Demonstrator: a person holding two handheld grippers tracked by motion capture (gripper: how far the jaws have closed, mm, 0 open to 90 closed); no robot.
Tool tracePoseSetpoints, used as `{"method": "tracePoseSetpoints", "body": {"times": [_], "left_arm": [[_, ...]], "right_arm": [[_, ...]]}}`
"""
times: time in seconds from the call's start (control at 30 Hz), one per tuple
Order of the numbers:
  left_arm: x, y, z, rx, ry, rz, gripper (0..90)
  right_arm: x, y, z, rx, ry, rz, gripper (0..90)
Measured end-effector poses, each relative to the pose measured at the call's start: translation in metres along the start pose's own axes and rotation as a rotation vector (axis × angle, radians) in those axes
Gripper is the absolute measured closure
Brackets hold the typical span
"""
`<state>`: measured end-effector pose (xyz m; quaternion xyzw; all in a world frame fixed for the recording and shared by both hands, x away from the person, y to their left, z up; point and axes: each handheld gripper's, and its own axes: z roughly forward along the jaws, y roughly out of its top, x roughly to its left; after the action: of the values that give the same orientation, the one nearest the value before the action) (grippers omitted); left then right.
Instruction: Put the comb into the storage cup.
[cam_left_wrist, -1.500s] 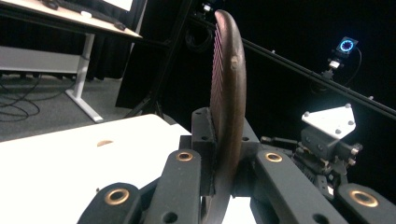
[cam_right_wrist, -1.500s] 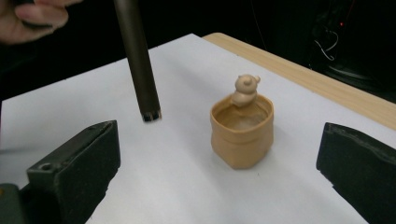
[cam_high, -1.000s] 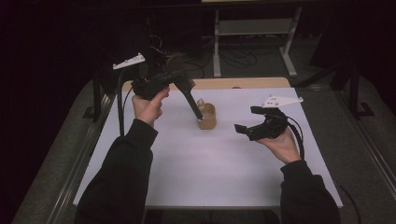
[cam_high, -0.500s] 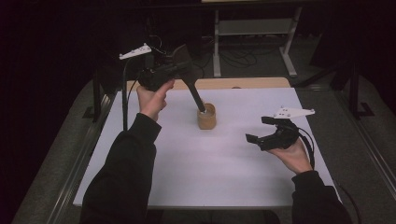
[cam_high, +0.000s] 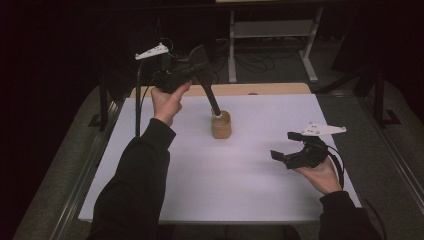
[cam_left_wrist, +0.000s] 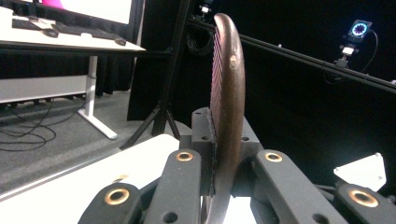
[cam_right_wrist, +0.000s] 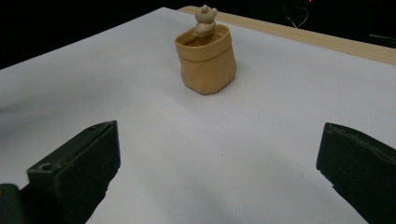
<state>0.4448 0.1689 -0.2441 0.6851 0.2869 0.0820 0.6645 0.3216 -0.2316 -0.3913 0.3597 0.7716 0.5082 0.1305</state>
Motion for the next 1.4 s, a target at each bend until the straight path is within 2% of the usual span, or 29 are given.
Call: {"method": "tracePoseSetpoints", "body": {"times": [0.37, 0.63, 0.77, 1.0, 1.4], "left_arm": [[0.006, -0.009, 0.012, 0.021, 0.028, 0.033, 84.5], [0.014, -0.017, 0.015, 0.025, 0.041, 0.030, 84.5], [0.017, -0.023, 0.018, 0.022, 0.041, 0.026, 84.5], [0.018, -0.032, 0.022, 0.020, 0.036, 0.014, 84.5], [0.020, -0.045, 0.033, 0.026, 0.042, 0.038, 84.5]], "right_arm": [[-0.001, -0.016, -0.012, -0.020, -0.033, 0.016, 0.0], [-0.003, -0.025, -0.018, -0.028, -0.046, 0.023, 0.0], [-0.001, -0.031, -0.018, -0.018, -0.075, 0.013, 0.0], [0.000, -0.035, -0.022, -0.026, -0.078, 0.020, 0.0], [0.000, -0.041, -0.028, -0.042, -0.076, 0.030, 0.0]]}}
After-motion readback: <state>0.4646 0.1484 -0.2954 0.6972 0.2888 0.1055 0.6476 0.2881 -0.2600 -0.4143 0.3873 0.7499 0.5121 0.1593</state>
